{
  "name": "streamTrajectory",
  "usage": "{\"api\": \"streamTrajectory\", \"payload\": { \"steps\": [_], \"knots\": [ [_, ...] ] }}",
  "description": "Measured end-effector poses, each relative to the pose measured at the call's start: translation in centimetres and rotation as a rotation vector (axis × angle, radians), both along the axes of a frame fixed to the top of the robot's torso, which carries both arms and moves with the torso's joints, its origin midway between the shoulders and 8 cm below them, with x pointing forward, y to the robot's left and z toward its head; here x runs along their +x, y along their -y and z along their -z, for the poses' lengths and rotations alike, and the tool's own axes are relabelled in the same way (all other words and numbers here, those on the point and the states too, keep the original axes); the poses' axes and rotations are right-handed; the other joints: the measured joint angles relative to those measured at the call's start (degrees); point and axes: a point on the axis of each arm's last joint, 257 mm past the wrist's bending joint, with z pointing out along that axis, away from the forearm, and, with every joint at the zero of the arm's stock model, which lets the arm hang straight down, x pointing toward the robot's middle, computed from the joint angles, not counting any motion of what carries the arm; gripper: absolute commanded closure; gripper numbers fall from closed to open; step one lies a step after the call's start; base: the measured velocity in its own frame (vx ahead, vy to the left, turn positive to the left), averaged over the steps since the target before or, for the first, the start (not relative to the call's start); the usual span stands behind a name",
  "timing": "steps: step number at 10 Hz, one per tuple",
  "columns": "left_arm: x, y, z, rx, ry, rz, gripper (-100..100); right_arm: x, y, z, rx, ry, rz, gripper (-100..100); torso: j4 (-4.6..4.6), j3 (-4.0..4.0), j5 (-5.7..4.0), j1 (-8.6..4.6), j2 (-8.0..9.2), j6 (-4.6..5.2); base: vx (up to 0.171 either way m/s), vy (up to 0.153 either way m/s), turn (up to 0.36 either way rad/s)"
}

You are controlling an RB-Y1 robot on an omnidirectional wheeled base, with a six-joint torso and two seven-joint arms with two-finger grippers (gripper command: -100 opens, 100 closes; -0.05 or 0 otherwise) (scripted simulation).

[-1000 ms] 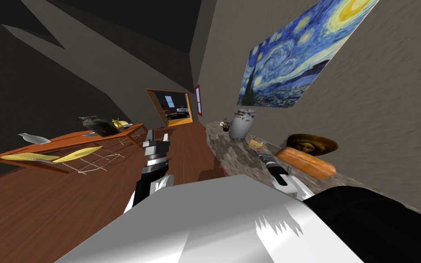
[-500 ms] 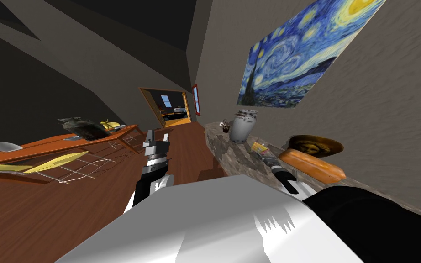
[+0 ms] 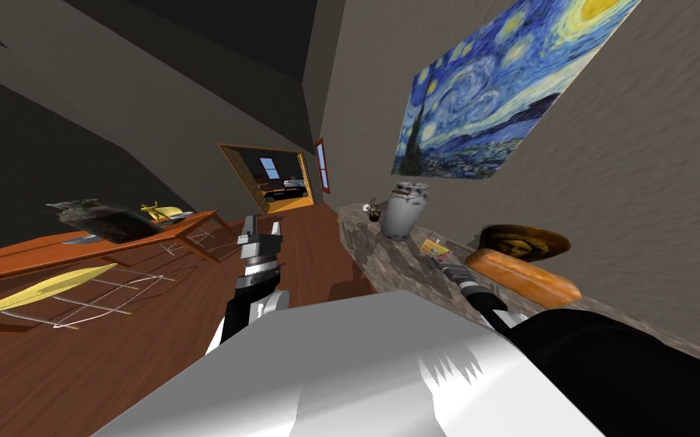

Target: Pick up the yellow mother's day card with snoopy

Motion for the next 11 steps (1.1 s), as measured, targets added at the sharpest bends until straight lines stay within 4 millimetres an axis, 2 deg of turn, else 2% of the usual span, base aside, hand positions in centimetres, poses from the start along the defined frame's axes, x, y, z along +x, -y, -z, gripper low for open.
{"api": "streamTrajectory", "payload": {
  "steps": [2, 4, 5, 7, 9, 11],
  "knots": [
    [0.0, 0.0, 0.0, 0.0, 0.0, 0.0, 0, -0.1, -0.7, -0.1, 0.001, 0.012, -0.03, -100, 0.05, 0.15, 0.0, -0.04, 0.28, -0.01, 0.077, 0.013, -0.086],
    [0.0, 0.0, 0.0, 0.0, 0.0, 0.0, 0, -2.1, 0.0, 0.0, 0.0, 0.004, -0.033, -100, -0.01, -0.02, 0.0, -0.01, -0.02, -0.01, 0.111, 0.031, -0.048],
    [0.0, 0.0, 0.0, 0.0, 0.0, 0.0, 0, -2.0, -0.3, -0.2, 0.001, 0.011, -0.051, -100, 0.02, 0.06, 0.01, 0.0, 0.12, -0.03, 0.137, 0.048, -0.147],
    [0.0, 0.0, 0.0, 0.0, 0.0, 0.0, 0, -3.6, 0.4, 0.0, 0.001, 0.001, -0.05, -100, -0.01, -0.03, 0.02, 0.05, -0.04, 0.0, 0.108, 0.033, -0.052],
    [0.0, 0.0, 0.0, 0.0, 0.0, 0.0, 0, -3.9, -0.2, -0.4, 0.002, 0.013, -0.081, -100, 0.06, 0.16, -0.01, -0.1, 0.31, -0.02, 0.066, 0.013, -0.096],
    [0.0, 0.0, 0.0, 0.0, 0.0, 0.0, 0, -5.8, 0.5, -0.4, 0.002, 0.004, -0.078, -100, 0.0, 0.01, 0.01, 0.05, 0.02, -0.01, 0.105, 0.044, -0.036]
  ]
}}
